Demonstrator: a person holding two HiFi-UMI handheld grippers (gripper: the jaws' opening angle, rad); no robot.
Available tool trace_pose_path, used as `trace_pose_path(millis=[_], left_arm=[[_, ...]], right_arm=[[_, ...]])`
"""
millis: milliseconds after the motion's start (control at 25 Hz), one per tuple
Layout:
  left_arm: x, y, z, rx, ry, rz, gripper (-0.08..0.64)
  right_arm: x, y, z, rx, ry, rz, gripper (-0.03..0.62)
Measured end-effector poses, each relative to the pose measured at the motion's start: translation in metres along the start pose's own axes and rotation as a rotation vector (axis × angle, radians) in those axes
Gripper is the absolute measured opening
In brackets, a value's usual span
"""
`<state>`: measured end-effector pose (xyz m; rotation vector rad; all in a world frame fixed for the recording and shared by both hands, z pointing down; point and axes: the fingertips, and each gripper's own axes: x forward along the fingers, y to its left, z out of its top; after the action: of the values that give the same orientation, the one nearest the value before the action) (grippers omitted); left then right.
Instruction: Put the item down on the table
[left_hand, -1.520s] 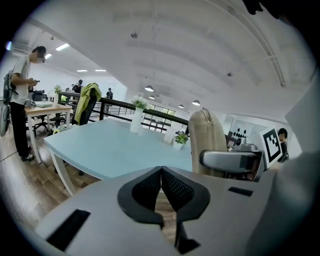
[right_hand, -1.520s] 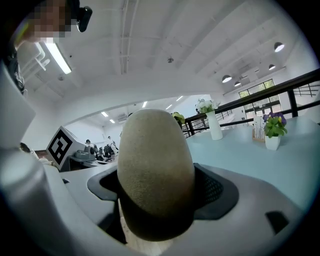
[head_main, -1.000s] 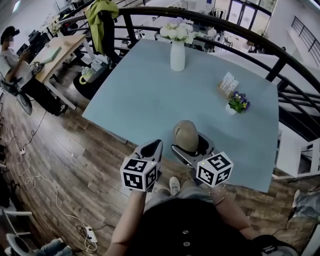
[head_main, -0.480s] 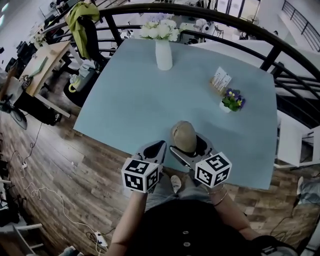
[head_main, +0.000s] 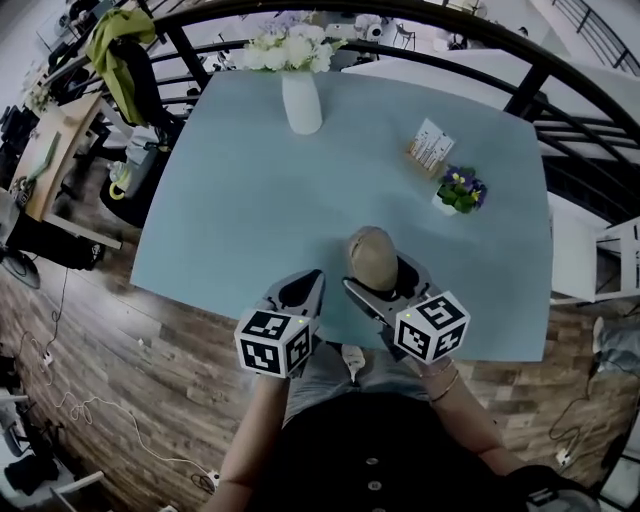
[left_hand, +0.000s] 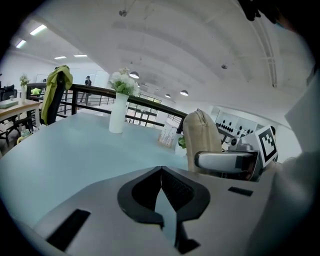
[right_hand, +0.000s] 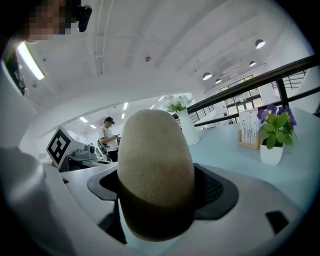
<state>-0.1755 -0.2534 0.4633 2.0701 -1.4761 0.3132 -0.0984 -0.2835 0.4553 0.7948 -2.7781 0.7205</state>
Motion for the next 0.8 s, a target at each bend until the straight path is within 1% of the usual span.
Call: trace_pose_path(millis=[240,440,800], left_arm=[[0.018,0.024,0.012,0.015,0.028,-0.035,0.018],[0.027,0.044,0.022,0.049,0.045,-0.076,0.018],[0.043,0.071,0.031,0.079,0.076,-0.140,0.018]], right_arm=[[0.018,-0.026,0.009,-0.011,0.029,-0.070,0.410],[0.036,-0.034,0.015,0.002,0.011,-0.140,0.410],[0.067,-0.037,0.026,0.001,-0.011,-0.196,0.410]])
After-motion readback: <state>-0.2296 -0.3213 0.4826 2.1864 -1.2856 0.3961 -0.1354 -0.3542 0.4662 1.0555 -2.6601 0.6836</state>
